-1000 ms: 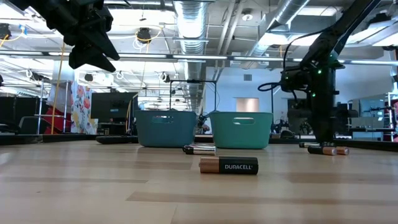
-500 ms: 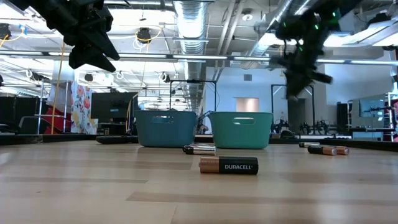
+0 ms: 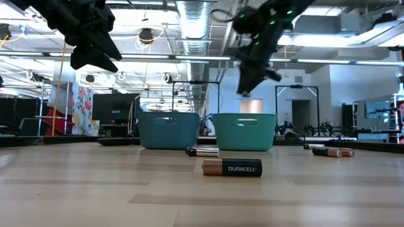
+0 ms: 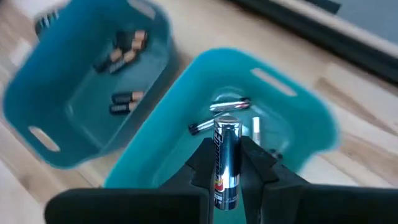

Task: Sort batteries
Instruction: Put the silver battery into the green bin

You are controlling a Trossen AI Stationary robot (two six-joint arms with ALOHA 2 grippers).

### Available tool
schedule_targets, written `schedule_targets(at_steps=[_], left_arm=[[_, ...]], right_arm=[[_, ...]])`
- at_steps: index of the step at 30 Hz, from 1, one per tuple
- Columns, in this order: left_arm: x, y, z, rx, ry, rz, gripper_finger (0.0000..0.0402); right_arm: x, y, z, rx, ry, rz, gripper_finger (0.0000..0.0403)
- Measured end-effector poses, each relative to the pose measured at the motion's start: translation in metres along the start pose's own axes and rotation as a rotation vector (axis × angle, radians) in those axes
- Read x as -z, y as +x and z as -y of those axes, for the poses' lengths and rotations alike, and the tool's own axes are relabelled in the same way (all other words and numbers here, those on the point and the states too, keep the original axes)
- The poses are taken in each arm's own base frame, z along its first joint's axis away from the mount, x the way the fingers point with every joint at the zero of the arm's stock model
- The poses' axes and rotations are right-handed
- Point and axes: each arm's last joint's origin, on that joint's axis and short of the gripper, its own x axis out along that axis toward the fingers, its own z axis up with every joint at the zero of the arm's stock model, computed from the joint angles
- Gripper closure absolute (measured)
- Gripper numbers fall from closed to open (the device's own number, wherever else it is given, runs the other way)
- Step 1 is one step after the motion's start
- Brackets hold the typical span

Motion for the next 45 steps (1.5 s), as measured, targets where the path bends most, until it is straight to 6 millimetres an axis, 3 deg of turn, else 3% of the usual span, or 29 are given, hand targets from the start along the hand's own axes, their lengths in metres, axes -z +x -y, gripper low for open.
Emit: schedule_targets(at_steps=[4, 11, 19, 40, 45], left_arm=[[0.0, 0.0, 0.0, 0.0, -0.001, 0.0, 0.0216], [0.0, 0.0, 0.0, 0.0, -0.002, 0.0, 0.0216], [0.0, 0.0, 0.0, 0.0, -0.003, 0.0, 0.0216], [0.0, 0.0, 0.0, 0.0, -0.003, 0.0, 0.0216], [0.0, 0.0, 0.0, -0.001, -0.003, 0.0, 0.0216]], right_arm=[[0.001, 0.034, -0.01, 0.052, -0.051, -0.114, 0.0347], [0.017, 0.084, -0.005, 0.151, -0.081, -0.307, 0.0347], [0.028, 0.108, -0.008, 0.134, -0.098, -0.383, 0.0346], [0.028, 0.109, -0.012, 0.109, -0.149, -0.365, 0.0271], [0.017, 0.078, -0.006, 0.089, -0.174, -0.335, 0.027]])
